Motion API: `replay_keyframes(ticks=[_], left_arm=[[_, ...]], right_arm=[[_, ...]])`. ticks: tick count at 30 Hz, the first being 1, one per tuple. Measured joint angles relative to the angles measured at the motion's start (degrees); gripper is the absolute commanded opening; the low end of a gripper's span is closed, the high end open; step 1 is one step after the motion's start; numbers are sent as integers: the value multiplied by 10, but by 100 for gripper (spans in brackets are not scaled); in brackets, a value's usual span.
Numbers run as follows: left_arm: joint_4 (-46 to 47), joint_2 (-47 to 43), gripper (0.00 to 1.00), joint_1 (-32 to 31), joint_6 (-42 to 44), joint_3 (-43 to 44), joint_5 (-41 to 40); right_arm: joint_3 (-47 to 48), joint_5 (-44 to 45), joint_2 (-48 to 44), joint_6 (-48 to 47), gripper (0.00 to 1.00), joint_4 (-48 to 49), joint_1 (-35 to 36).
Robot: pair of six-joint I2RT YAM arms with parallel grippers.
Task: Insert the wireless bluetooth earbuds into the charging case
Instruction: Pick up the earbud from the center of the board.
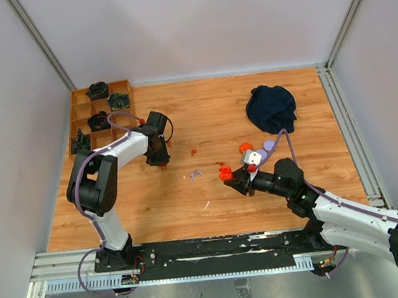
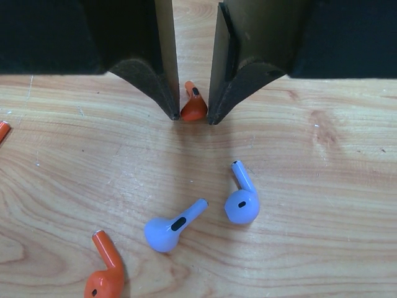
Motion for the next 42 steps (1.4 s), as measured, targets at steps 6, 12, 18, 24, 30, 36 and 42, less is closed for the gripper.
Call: replay_keyframes(ticks=[6, 12, 18, 24, 30, 36, 42], left_arm=[[1, 0, 20, -4, 1, 0, -7], [18, -15, 19, -21, 2, -14, -10], [40, -91, 18, -56, 2, -43, -24], [82, -201, 18, -91, 1, -75, -37], [123, -292, 18, -119, -1, -108, -40], [164, -359, 18, -154, 5, -126, -35], [234, -418, 19, -212, 24, -153, -29]], right_arm=[[0, 0, 0, 0, 10, 0, 0], [0, 0, 0, 0, 10, 0, 0], [0, 0, 1, 1, 9, 3, 0], [3, -1, 10, 4, 8, 12, 0], [15, -5, 33, 16, 8, 27, 0], [33, -12, 61, 30, 6, 58, 0], [43, -17, 83, 46, 6, 97, 0]])
